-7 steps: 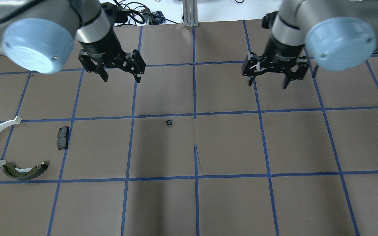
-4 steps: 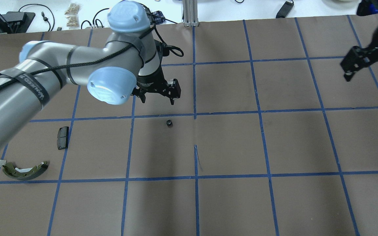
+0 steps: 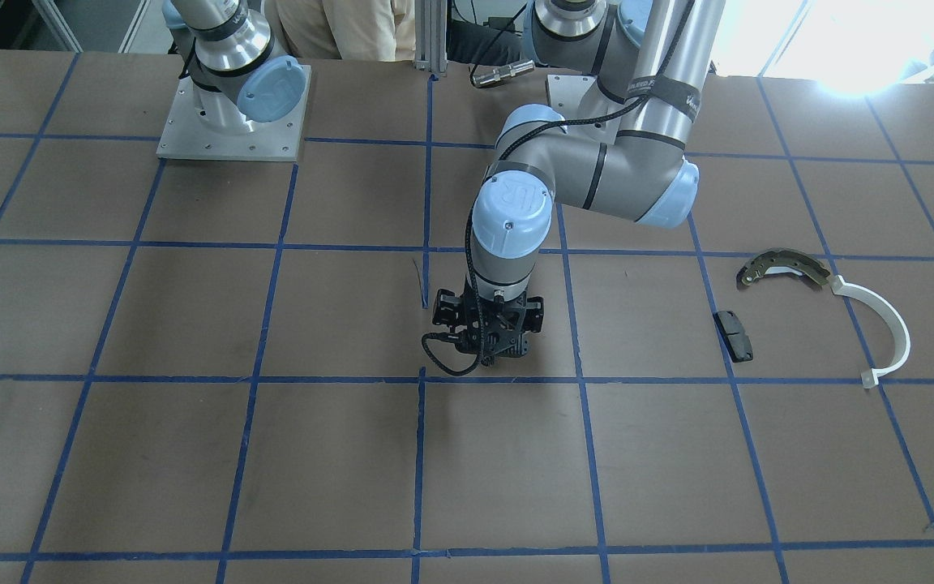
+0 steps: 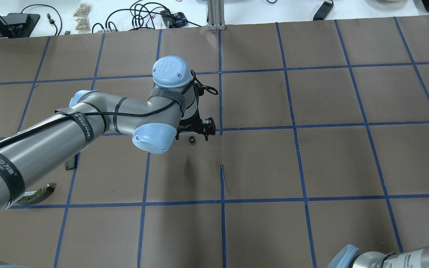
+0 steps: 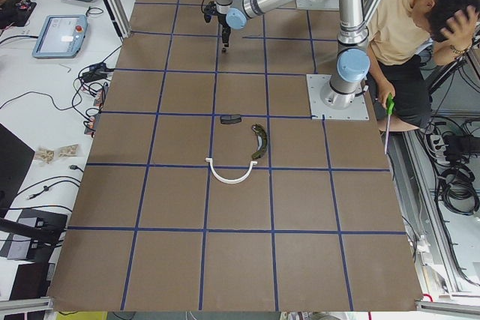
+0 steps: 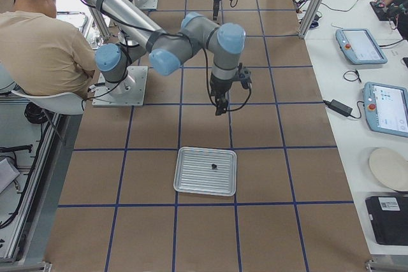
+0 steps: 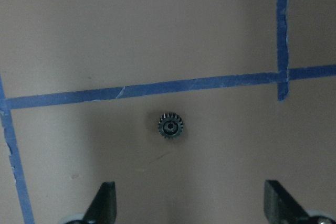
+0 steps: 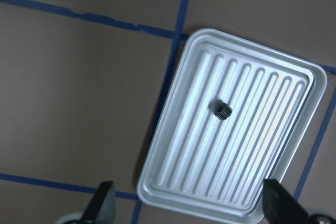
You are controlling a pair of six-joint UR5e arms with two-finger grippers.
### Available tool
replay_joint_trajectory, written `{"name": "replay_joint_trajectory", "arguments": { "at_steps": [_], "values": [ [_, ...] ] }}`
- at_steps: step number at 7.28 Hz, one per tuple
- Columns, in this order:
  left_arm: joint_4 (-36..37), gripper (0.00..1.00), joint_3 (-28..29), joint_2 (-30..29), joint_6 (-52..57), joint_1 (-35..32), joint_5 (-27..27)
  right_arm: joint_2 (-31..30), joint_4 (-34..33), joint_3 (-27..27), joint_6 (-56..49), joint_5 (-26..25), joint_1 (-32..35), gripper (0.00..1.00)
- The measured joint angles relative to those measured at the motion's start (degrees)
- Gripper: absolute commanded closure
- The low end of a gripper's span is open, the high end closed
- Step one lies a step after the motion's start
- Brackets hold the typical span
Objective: Place bearing gear from tray to pile
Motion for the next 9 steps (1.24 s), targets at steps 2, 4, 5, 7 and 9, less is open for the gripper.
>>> {"name": "replay_joint_trajectory", "arguments": {
  "at_steps": [2, 4, 5, 7, 9],
  "values": [
    [2.50, 0.05, -0.25, -2.25, 0.26, 0.02, 0.20, 9.78, -8.98, 0.00, -8.15, 4.38, -5.50, 0.02],
    [3.39, 0.19, -0.43, -3.52, 0.37, 0.03, 0.30, 14.20, -12.07, -0.13, -7.73, 6.73, -6.65, 0.15],
    [3.91, 0.35, -0.31, -4.07, 0.39, 0.03, 0.29, 15.78, -12.71, -0.25, -7.12, 7.40, -6.72, 0.17],
    [4.47, 0.86, -0.16, -4.64, 0.69, 0.03, 0.29, 16.96, -13.10, -0.39, -4.16, 7.75, -6.70, 0.27],
    [5.25, 1.00, -0.06, -4.67, 2.06, 0.15, 0.35, 17.05, -13.10, -0.36, -1.46, 7.47, -6.44, 0.71]
  ]
}}
